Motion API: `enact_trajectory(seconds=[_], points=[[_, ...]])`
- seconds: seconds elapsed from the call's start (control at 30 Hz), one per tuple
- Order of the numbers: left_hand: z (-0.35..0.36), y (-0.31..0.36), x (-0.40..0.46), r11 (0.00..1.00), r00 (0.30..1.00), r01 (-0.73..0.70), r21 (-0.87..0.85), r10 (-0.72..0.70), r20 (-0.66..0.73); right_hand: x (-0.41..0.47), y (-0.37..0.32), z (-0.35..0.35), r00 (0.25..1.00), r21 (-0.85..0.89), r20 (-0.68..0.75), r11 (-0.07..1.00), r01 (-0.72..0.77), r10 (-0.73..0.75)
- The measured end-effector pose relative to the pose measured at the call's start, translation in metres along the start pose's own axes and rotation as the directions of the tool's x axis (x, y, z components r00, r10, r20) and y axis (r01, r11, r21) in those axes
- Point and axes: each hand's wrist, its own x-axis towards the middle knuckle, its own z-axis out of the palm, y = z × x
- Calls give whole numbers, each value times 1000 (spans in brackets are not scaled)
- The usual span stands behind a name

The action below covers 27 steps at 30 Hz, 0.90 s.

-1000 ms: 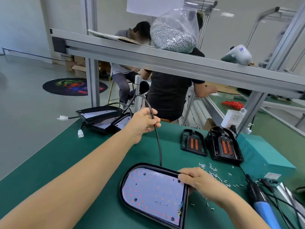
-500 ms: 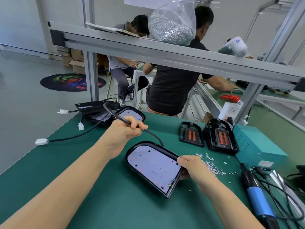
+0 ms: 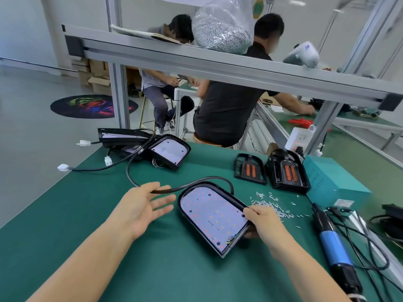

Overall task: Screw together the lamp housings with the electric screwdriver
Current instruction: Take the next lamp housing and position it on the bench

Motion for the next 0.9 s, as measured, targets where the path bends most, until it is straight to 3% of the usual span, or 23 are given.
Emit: enact_trajectory(seconds=[0.13, 0.27, 0.33, 0.5, 0.67, 0.77, 0.83, 0.9], points=[[-13, -8, 9, 890, 985, -38, 454, 110, -133, -11, 5, -18, 992, 28, 90, 996, 88, -90], [-21, -11, 28, 840, 971, 60, 539, 77, -228, -18, 14, -32, 982, 74, 139, 991, 114, -124], [-22, -16, 39, 799, 946, 63, 599, 144, -291, -18, 17, -34, 984, 174, 146, 982, 76, -102], [-22, -23, 47, 526, 881, 116, 843, 337, -331, -25, 20, -43, 960, 279, 271, 960, -15, -63], [-23, -17, 40, 105, 902, 244, 964, 340, -266, -27, 24, -51, 969, 468, 248, 876, -113, -7], [-30, -19, 30, -166, 880, 284, 944, 436, -188, -24, 24, -53, 982, 590, 178, 793, -151, 54], [-32, -22, 23, -252, 839, 233, 939, 540, -63, -22, 23, -55, 988, 632, 127, 760, -148, 87], [-27, -26, 17, -280, 799, 49, 959, 586, 131, -20, 22, -55, 989, 634, 80, 760, -145, 123]])
